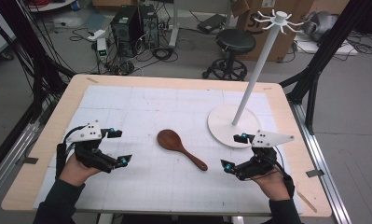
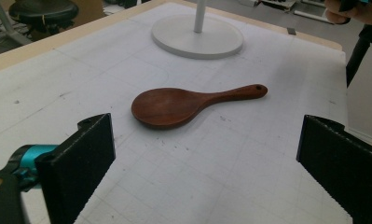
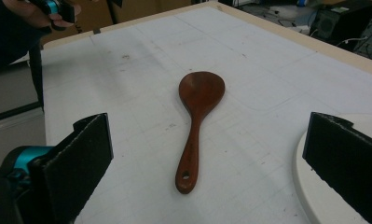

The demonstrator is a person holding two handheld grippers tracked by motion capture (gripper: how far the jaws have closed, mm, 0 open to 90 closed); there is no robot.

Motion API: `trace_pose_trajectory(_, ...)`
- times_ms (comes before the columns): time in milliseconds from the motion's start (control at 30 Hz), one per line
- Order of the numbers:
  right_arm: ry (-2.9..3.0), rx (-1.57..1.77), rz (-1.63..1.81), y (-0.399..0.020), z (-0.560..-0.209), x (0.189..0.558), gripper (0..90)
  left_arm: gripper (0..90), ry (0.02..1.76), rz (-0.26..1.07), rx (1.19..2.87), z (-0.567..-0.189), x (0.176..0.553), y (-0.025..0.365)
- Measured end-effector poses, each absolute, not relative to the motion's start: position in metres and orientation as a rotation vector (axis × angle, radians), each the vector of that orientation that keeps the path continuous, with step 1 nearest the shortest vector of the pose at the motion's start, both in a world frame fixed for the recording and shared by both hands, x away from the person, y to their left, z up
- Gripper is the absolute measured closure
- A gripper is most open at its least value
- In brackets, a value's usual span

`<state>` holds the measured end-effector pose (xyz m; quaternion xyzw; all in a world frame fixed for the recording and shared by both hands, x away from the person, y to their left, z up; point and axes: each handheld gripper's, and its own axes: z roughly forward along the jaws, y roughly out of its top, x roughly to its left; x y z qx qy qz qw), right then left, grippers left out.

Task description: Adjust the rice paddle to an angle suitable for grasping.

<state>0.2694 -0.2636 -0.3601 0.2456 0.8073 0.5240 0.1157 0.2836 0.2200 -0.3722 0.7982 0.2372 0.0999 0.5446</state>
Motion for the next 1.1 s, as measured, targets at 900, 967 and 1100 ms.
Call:
trace_pose_trajectory(900,2.537,0.758,1.323,-0.245,-0.373,0.286,0.5,5.0,0.584,0.252,1.901,-0.372,0.284,0.222)
trace_pose_trajectory(967,2.549,0.758,1.3,-0.243,-0.375,0.288,0.5,5.0,0.585,0.251,1.899,-0.372,0.284,0.222)
trace_pose_trajectory(1100,2.609,0.756,1.21,-0.229,-0.377,0.295,2.3,5.0,0.587,0.248,1.902,-0.372,0.284,0.222)
